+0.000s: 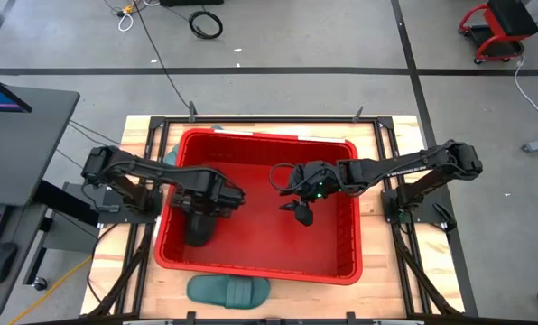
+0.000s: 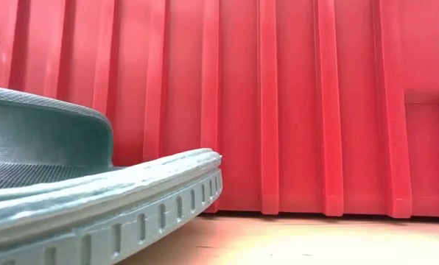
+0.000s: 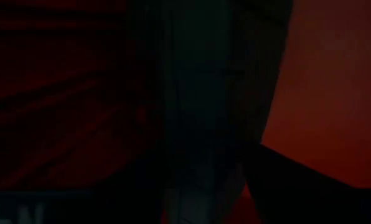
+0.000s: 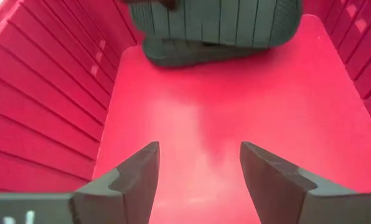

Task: Pick and place slides into bin
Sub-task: Put the black slide on top of the other black slide in the container, then put the bottom green slide into the right side of the container

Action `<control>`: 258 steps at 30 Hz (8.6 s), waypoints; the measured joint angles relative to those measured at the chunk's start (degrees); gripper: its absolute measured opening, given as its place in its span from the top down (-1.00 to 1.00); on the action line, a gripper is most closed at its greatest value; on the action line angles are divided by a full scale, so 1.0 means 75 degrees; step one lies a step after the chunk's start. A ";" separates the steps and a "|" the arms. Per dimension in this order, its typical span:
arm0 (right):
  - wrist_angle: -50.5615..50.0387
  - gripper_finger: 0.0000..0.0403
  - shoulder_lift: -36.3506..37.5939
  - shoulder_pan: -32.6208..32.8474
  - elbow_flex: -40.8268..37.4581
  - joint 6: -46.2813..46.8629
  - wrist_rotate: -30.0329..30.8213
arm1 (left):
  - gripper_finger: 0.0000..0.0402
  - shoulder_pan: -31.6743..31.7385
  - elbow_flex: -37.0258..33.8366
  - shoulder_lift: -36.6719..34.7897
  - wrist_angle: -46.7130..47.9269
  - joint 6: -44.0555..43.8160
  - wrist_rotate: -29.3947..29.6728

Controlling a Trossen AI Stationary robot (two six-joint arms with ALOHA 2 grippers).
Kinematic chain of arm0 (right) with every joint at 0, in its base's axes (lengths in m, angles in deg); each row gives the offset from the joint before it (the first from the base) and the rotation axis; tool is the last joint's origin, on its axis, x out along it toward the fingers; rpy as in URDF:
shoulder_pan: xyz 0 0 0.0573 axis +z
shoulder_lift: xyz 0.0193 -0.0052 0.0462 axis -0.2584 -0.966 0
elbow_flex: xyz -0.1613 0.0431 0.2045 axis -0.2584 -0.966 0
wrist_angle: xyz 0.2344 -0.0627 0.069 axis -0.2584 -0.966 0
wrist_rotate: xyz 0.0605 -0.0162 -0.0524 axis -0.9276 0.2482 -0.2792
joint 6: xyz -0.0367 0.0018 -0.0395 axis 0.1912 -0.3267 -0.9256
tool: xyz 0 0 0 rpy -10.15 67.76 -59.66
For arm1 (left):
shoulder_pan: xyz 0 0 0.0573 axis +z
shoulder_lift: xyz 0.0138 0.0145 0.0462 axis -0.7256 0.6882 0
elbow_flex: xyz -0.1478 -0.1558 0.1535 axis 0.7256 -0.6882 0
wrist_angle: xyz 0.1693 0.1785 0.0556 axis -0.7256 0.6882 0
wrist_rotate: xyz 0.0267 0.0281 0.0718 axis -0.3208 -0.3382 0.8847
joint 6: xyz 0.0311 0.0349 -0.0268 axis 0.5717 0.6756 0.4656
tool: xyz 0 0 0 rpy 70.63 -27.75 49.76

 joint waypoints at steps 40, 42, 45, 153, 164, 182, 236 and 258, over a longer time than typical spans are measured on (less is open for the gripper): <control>-0.0227 -0.14 0.0000 0.0039 0.0000 0.0049 0.0000 | 0.65 -0.0154 0.0652 0.0385 0.0591 -0.0292 0.1905; -0.0242 -0.14 0.0000 0.0089 0.0000 0.0017 0.0000 | 0.65 -0.0292 0.0892 0.0385 0.0546 -0.0633 0.1964; -0.0239 -0.14 0.0000 0.0228 0.0000 -0.0090 -0.0003 | 0.65 -0.0593 0.1125 0.0370 0.0226 -0.1142 0.1956; -0.0575 -0.22 0.0000 0.1260 0.0000 0.1264 0.1405 | -0.58 0.0210 -0.0971 0.0078 -0.0500 0.0307 0.0558; -0.0621 -0.22 0.0000 0.1297 0.0000 0.1273 0.1376 | -0.54 0.0198 -0.0197 0.0102 -0.1249 0.0819 0.0929; -0.0697 -0.23 0.0000 0.1298 0.0000 0.1538 0.1376 | -0.43 0.0184 -0.0556 0.1013 -0.5240 0.4014 0.1073; -0.1770 -0.04 0.0137 0.2261 0.1240 0.1021 0.3192 | 0.14 -0.0596 0.6060 0.2346 -0.0620 0.9965 0.1202; -0.2753 0.17 -0.2576 0.5164 0.7064 0.2108 0.5782 | 0.13 -0.6047 0.7200 0.1202 -0.0848 0.6872 0.3951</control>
